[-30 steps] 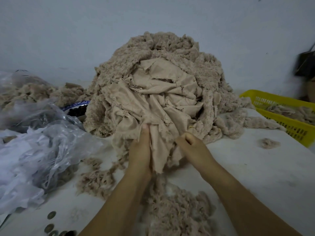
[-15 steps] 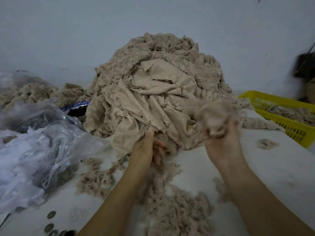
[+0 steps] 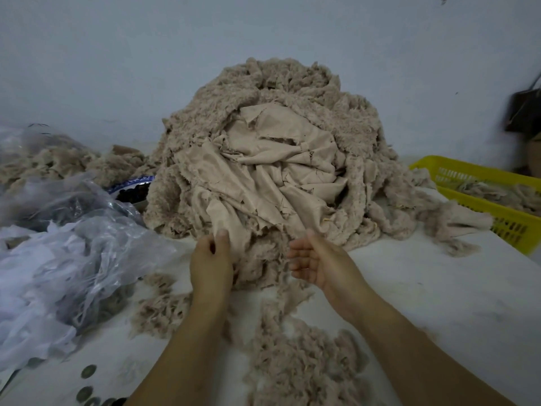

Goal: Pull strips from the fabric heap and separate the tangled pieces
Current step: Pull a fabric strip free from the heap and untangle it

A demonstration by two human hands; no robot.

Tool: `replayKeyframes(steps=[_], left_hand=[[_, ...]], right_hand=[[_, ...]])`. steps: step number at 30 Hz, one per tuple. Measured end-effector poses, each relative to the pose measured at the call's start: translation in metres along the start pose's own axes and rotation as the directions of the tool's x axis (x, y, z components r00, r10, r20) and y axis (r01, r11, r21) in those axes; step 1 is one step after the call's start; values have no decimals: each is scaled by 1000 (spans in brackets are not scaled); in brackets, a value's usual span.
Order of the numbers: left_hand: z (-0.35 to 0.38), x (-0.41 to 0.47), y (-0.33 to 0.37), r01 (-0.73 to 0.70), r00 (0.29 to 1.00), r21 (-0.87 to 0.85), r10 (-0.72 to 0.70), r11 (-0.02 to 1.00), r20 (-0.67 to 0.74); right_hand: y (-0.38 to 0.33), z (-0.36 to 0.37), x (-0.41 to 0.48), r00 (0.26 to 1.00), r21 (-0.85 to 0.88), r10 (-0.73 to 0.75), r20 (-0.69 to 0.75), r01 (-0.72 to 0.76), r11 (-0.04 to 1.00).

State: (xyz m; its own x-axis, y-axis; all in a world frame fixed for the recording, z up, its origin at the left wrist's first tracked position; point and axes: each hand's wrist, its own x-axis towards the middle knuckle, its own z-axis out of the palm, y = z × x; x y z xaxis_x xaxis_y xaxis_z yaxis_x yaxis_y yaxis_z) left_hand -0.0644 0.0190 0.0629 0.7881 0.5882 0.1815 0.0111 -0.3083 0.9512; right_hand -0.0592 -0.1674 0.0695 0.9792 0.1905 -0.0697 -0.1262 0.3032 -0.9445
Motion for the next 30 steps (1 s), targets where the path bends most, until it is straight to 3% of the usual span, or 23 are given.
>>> replayKeyframes(steps=[2,3,6,7,9,11,14,17,19,21,23,24,26,28,30], left_hand=[[7,-21,15,-221,973,-13,221,975,58],[14,-34,22,-322,934,-31,323,946,156],[32,-70,31,-534,717,-43,479,845,506],[35,-74,30,-560,663,-63,493,826,563],[36,-71,26,-519,637,-144,493,843,593],[34,-67,23,-429,663,-185,447,884,601],[32,-64,22,-453,663,-170,458,875,592],[31,-61,19,-463,594,-190,462,866,658],[30,-62,19,-358,629,-171,372,918,682],[32,-61,20,-157,765,-132,205,979,611],[33,-53,20,62,846,-207,59,976,530],[32,-47,20,219,838,-325,-6,920,546],[27,-35,23,503,782,-531,-97,682,616],[20,-26,24,578,776,-608,-136,544,616],[13,-15,23,605,785,-688,-157,401,599]], right_hand=[[2,5,-1,1000,-47,9,28,-8,999],[3,8,-2,999,-55,19,47,-16,998],[-1,7,-3,989,84,107,97,-116,990],[-3,3,-3,986,142,121,113,-136,980],[-7,-6,-1,994,163,75,85,-89,983],[-5,-7,2,999,-6,-42,-10,41,999],[0,-4,4,965,-338,-242,-99,196,921],[-1,-4,4,970,-302,-214,-116,170,938],[-4,-4,6,968,-271,-169,-183,116,956],[-7,-2,4,955,-318,-200,-220,124,940],[-11,1,-3,971,-390,-213,-104,157,907],[-10,5,-7,983,-437,-185,-10,162,884],[-4,12,-13,980,-614,-95,172,183,768],[5,16,-15,945,-731,-40,326,279,623],[7,13,-14,907,-725,-57,417,370,581]])
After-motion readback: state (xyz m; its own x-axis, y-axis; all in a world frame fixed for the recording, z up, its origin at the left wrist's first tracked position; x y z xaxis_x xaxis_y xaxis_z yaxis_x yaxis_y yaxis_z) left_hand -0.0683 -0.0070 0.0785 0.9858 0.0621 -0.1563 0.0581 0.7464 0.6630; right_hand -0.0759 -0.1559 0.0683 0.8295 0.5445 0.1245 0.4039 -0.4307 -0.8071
